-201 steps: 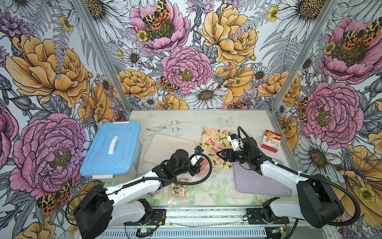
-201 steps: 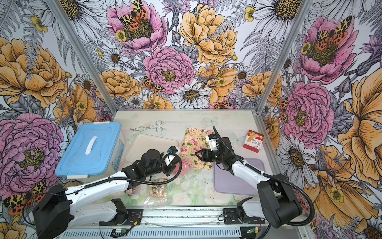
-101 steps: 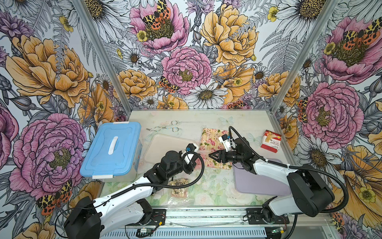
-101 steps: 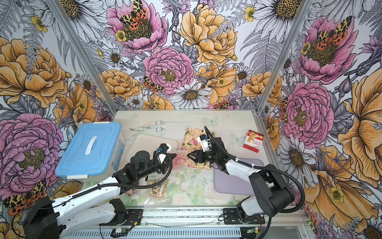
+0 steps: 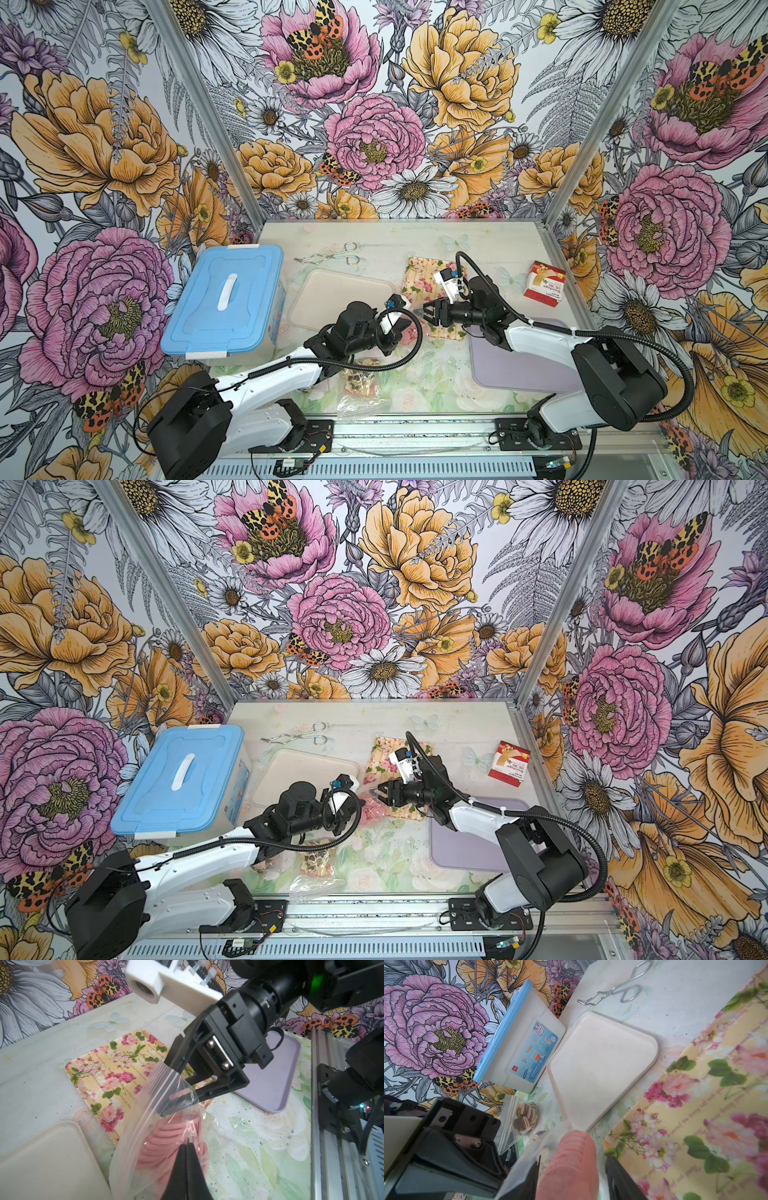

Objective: Pour cookies out of the ziploc bag
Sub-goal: Pick up the ziploc bag from the center of the board.

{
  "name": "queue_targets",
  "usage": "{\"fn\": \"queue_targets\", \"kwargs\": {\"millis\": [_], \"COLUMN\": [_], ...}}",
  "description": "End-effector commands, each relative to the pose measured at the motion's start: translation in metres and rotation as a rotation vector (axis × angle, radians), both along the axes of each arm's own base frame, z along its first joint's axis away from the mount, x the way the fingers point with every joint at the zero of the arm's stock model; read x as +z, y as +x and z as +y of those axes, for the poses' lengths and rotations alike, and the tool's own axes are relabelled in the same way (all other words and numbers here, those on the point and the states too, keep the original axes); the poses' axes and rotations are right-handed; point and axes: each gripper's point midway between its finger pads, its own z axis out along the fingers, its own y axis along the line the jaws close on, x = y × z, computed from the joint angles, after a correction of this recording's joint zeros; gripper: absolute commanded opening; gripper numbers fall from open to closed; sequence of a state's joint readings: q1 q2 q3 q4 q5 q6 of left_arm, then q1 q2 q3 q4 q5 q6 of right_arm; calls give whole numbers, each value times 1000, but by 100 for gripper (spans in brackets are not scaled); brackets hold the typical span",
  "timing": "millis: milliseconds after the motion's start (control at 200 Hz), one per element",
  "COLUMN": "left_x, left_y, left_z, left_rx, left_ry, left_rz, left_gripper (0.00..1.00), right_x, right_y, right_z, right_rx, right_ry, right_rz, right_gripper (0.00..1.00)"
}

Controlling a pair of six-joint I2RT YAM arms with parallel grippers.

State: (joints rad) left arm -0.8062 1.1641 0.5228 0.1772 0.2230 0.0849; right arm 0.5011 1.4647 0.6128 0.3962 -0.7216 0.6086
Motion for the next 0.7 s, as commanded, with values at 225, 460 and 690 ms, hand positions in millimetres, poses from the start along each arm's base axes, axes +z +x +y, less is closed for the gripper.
{"fn": "queue_targets", "kwargs": {"millis": [225,460,690], "left_x": [14,17,30], "left_y": [2,14,27], "left_z": [-17,-5,21], "left_rx": [-67,31,159], "left_ry": [-29,3,5], "left_rz": [-33,-61,-91], "left_gripper": [0,6,24], "right_x": [14,-2,-5], "right_y": [-7,-1,4], "right_z": [14,7,8], "right_rx": [79,39,28], "right_ry": [41,-64,-73], "right_rz": [-25,-8,-3], "right_gripper": [57,54,12]}}
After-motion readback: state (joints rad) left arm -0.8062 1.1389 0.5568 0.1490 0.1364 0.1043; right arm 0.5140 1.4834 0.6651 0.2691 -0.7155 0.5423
